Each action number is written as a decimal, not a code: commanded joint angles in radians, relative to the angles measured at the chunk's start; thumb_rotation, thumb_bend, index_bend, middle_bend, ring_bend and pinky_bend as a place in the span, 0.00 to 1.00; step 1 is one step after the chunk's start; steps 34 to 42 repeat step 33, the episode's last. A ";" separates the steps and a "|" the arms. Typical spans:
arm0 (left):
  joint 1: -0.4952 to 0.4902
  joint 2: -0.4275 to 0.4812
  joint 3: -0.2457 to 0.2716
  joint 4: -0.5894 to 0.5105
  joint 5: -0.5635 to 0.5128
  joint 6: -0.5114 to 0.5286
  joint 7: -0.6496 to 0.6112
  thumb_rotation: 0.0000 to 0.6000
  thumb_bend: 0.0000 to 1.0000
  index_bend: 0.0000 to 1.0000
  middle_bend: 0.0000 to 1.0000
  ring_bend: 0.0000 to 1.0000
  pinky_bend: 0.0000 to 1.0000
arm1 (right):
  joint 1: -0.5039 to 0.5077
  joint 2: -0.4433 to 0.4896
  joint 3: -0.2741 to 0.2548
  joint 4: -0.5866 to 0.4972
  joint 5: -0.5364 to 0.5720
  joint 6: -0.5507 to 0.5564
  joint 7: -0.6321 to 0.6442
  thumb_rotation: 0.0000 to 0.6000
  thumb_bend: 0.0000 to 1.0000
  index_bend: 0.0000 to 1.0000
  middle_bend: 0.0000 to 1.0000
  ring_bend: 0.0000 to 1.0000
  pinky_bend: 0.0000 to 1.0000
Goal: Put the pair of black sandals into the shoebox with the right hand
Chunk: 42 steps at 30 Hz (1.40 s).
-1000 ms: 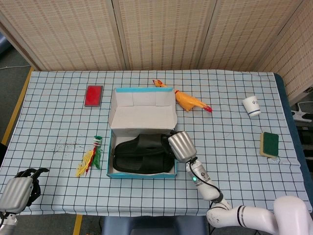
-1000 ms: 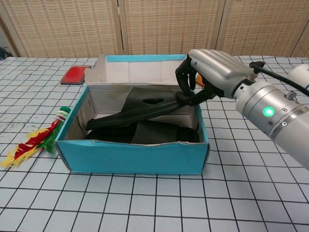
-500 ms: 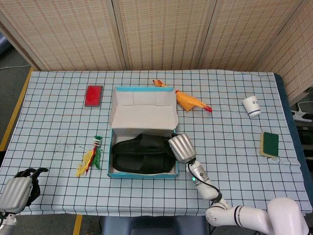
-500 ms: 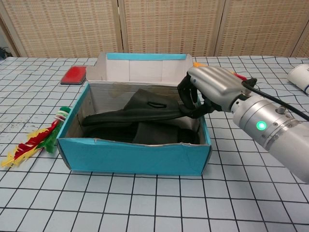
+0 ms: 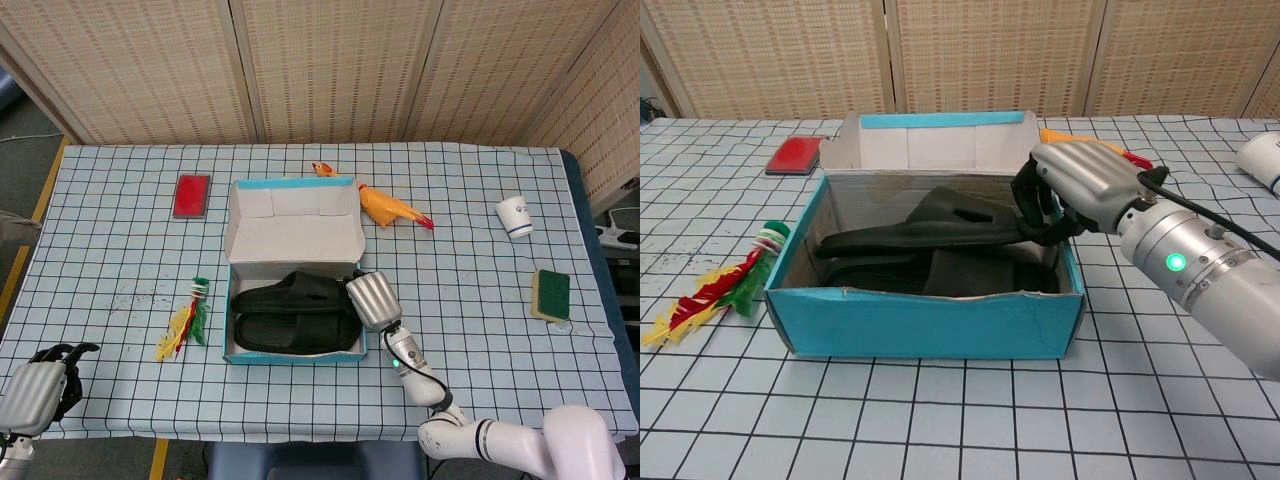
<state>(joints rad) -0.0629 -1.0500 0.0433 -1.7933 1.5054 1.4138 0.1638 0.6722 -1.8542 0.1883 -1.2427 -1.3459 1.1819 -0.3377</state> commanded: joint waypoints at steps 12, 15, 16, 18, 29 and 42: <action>-0.002 -0.001 -0.002 0.001 -0.010 -0.006 0.002 1.00 0.43 0.29 0.24 0.25 0.32 | -0.127 0.348 -0.042 -0.485 -0.063 0.112 -0.031 1.00 0.36 0.52 0.52 0.41 0.73; -0.001 -0.001 -0.003 0.000 -0.011 -0.003 0.004 1.00 0.43 0.29 0.24 0.25 0.32 | -0.179 0.402 -0.087 -0.486 -0.143 0.185 -0.007 1.00 0.36 0.46 0.46 0.36 0.65; 0.000 -0.001 -0.003 0.000 -0.010 -0.002 0.005 1.00 0.43 0.29 0.24 0.25 0.32 | -0.198 0.413 -0.103 -0.472 -0.169 0.214 0.000 1.00 0.36 0.45 0.44 0.34 0.62; 0.001 -0.001 -0.005 0.000 -0.012 0.002 0.006 1.00 0.43 0.29 0.24 0.25 0.32 | -0.249 0.432 -0.143 -0.425 -0.219 0.282 0.006 1.00 0.33 0.41 0.40 0.29 0.56; 0.012 -0.008 -0.012 -0.005 -0.010 0.031 0.032 1.00 0.43 0.29 0.24 0.26 0.32 | -0.453 0.461 -0.255 -0.192 -0.225 0.418 0.081 1.00 0.12 0.16 0.19 0.06 0.21; 0.014 -0.011 -0.007 -0.007 0.003 0.038 0.047 1.00 0.43 0.28 0.24 0.25 0.32 | -0.478 0.469 -0.246 -0.166 -0.228 0.435 0.156 1.00 0.12 0.15 0.18 0.05 0.19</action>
